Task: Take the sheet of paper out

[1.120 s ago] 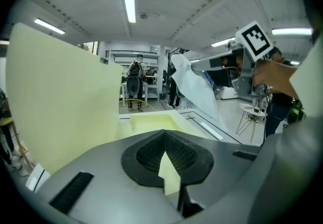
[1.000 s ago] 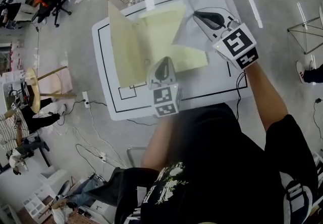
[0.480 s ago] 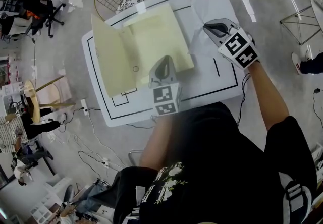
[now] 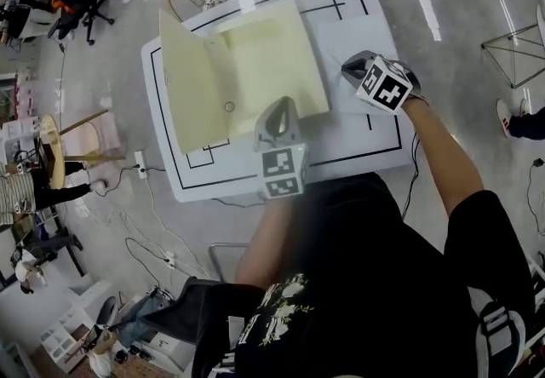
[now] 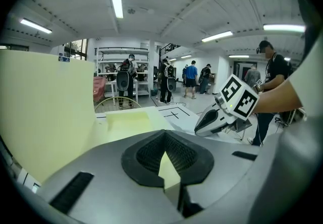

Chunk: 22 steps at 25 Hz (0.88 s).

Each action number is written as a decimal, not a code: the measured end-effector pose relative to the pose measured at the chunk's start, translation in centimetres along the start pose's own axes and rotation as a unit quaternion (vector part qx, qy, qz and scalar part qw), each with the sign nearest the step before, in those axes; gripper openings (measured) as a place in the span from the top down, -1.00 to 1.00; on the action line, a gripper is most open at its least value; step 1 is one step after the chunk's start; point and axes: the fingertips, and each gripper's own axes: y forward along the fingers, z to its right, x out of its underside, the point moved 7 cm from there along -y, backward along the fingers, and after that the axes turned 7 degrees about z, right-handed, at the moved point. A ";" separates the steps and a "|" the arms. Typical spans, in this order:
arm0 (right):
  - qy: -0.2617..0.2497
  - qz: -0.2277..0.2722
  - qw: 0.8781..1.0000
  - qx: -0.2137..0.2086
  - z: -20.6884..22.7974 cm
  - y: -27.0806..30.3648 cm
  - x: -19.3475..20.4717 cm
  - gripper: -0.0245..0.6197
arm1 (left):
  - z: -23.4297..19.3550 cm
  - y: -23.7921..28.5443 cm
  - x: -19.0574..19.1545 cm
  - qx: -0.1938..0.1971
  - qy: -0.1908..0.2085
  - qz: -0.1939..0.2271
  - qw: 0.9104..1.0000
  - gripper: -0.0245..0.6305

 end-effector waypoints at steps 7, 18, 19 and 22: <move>-0.013 0.021 0.999 -0.021 -1.0 1.7 -0.2 0.89 | -0.6 -0.4 0.3 -0.008 0.005 0.005 1.000 0.93; 0.049 0.113 0.992 0.028 -0.5 -0.9 -2.4 0.60 | -0.8 -0.2 -0.4 0.007 0.005 0.008 1.000 0.93; 0.058 0.134 0.988 0.043 -0.5 -1.5 -2.9 0.65 | -0.8 -0.2 -0.4 0.008 0.006 0.009 1.000 0.93; 0.086 0.208 0.969 0.106 -0.5 -3.7 -4.9 0.86 | -1.0 0.0 -0.6 0.011 0.010 0.013 1.000 0.93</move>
